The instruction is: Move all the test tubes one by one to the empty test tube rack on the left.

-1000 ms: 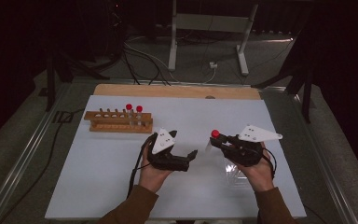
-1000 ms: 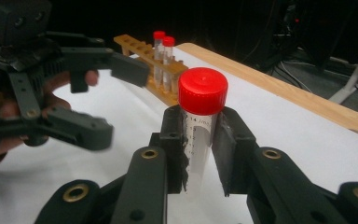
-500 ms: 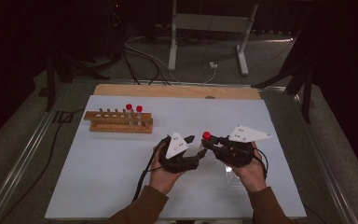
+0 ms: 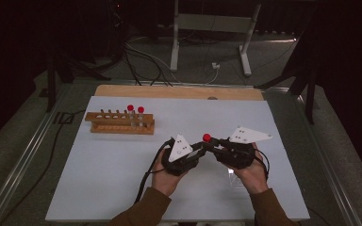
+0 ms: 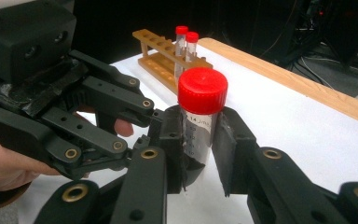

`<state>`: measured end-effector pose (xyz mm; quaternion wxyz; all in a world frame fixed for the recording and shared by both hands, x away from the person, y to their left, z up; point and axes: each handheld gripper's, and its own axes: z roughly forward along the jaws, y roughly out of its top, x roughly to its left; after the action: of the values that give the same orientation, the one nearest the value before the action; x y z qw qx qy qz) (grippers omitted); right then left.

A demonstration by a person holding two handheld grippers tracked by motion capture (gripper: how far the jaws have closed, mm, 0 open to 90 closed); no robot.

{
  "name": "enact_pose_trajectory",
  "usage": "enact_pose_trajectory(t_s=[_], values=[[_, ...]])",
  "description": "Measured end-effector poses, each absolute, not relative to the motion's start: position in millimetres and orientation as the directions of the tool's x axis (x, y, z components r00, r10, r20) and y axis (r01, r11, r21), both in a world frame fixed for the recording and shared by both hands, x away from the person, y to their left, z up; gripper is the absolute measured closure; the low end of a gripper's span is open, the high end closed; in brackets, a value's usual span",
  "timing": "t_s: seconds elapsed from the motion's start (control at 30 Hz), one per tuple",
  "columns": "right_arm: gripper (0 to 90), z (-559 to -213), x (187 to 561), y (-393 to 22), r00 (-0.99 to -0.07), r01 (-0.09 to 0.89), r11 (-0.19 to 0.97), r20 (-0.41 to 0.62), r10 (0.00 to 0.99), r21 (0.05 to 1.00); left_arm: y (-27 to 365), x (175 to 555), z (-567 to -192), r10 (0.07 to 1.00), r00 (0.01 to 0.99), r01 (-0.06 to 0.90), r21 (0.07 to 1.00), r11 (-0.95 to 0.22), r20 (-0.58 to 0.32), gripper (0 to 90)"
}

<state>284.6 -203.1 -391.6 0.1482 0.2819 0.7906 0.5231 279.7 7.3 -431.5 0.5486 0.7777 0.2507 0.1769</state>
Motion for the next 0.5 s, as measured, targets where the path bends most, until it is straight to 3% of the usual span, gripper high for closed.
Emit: enact_pose_trajectory(t_s=[0.43, 0.5], values=[[20.2, -381, 282, -228, -0.743, 0.292, 0.227, 0.07, 0.666, 0.929, 26, 287, -430, 0.638, 0.77, 0.226, 0.947, -0.23, -0.028, 76.2], [15.5, -381, 283, -234, -0.729, 0.296, 0.222, 0.07, 0.681, 0.929, 31, 288, -429, 0.648, 0.761, 0.228, 0.946, -0.229, -0.026, 76.2]])
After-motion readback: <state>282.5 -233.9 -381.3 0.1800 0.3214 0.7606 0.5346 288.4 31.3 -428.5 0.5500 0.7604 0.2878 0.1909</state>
